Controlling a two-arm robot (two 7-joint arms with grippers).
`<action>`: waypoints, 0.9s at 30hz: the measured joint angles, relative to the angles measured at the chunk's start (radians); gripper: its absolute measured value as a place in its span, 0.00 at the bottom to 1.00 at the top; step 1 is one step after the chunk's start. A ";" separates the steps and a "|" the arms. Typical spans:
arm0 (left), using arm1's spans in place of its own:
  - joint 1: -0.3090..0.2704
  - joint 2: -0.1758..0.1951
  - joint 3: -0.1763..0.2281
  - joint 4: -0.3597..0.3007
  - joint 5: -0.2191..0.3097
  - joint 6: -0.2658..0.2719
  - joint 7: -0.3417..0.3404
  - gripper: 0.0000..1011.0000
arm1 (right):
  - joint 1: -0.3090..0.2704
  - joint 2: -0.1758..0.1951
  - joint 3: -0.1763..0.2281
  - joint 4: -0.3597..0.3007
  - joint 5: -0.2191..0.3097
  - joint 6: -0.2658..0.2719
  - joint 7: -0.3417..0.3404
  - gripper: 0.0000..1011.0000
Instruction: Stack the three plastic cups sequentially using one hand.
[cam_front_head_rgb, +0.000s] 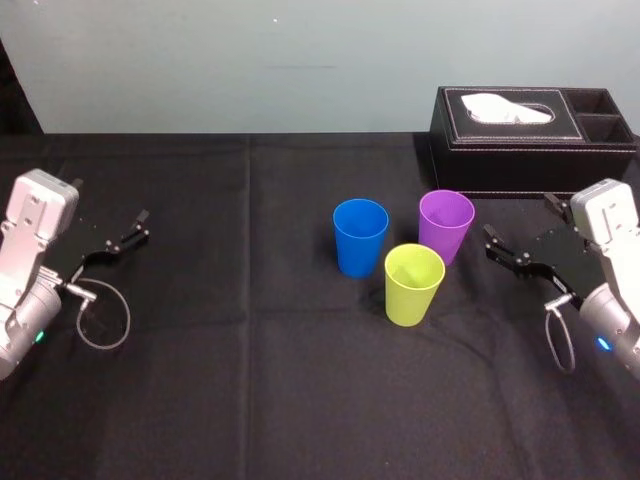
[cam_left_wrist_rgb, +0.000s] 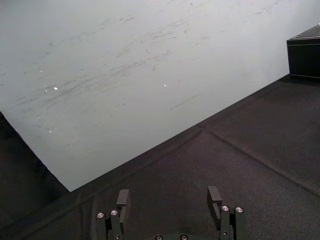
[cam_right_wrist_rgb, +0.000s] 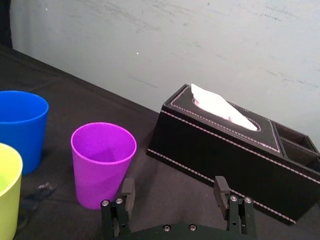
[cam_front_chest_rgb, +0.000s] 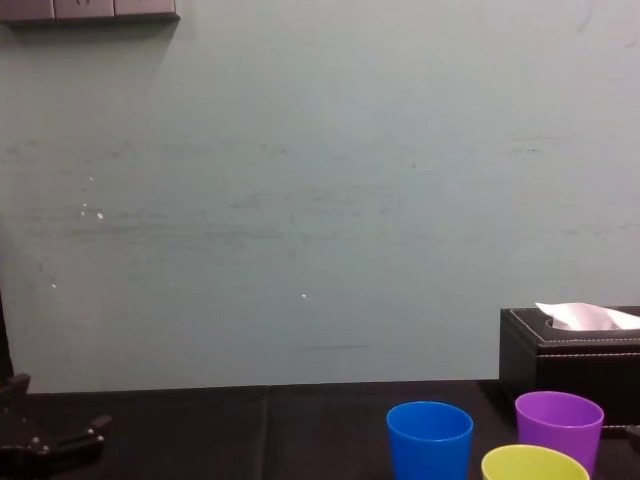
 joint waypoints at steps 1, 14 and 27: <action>0.000 0.000 0.000 0.000 0.000 0.000 0.000 1.00 | -0.006 0.003 0.004 -0.007 0.002 0.005 0.003 0.99; 0.000 0.000 0.000 0.000 0.000 0.000 0.000 1.00 | -0.186 0.103 0.105 -0.163 0.136 0.019 0.131 0.99; 0.000 0.000 0.000 0.000 0.000 0.000 0.000 1.00 | -0.353 0.150 0.165 -0.271 0.287 -0.002 0.314 0.99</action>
